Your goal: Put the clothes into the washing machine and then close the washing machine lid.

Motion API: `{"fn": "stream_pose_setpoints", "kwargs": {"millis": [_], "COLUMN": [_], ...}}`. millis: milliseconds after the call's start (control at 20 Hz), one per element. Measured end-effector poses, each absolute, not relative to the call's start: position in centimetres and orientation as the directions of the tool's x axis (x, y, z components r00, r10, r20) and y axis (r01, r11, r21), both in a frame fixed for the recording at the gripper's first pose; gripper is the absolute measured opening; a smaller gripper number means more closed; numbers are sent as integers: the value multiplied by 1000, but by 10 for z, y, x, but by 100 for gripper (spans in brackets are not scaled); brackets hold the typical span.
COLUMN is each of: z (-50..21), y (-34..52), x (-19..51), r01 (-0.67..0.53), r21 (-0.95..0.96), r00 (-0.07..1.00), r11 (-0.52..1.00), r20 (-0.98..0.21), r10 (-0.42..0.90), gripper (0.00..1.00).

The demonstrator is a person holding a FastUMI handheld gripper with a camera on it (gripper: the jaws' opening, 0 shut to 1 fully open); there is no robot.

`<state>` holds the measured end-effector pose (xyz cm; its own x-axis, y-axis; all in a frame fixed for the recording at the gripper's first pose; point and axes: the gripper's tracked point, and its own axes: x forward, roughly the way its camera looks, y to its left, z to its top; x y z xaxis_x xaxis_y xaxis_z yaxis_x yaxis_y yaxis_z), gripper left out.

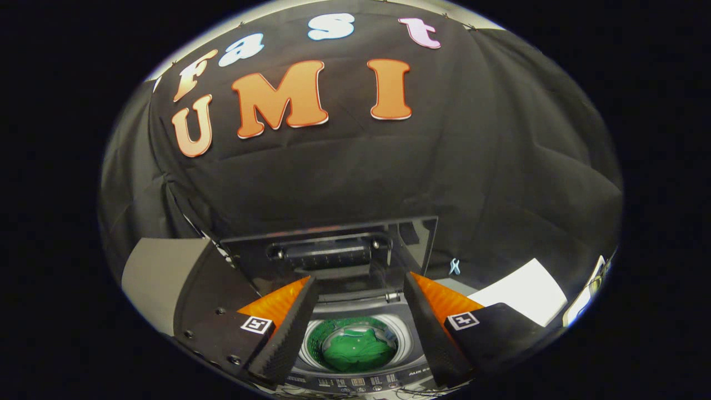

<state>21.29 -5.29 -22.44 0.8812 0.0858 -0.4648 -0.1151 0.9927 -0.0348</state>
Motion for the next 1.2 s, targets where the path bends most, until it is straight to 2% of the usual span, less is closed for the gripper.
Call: {"fn": "stream_pose_setpoints", "kwargs": {"millis": [500, 1200], "z": [-204, -263], "y": [-5, 30], "x": [289, 356], "r01": [-164, -226], "r21": [-90, -72], "r00": [910, 855], "r11": [982, 972], "r20": [-399, -492], "r10": [115, 162], "gripper": [99, 98]}}
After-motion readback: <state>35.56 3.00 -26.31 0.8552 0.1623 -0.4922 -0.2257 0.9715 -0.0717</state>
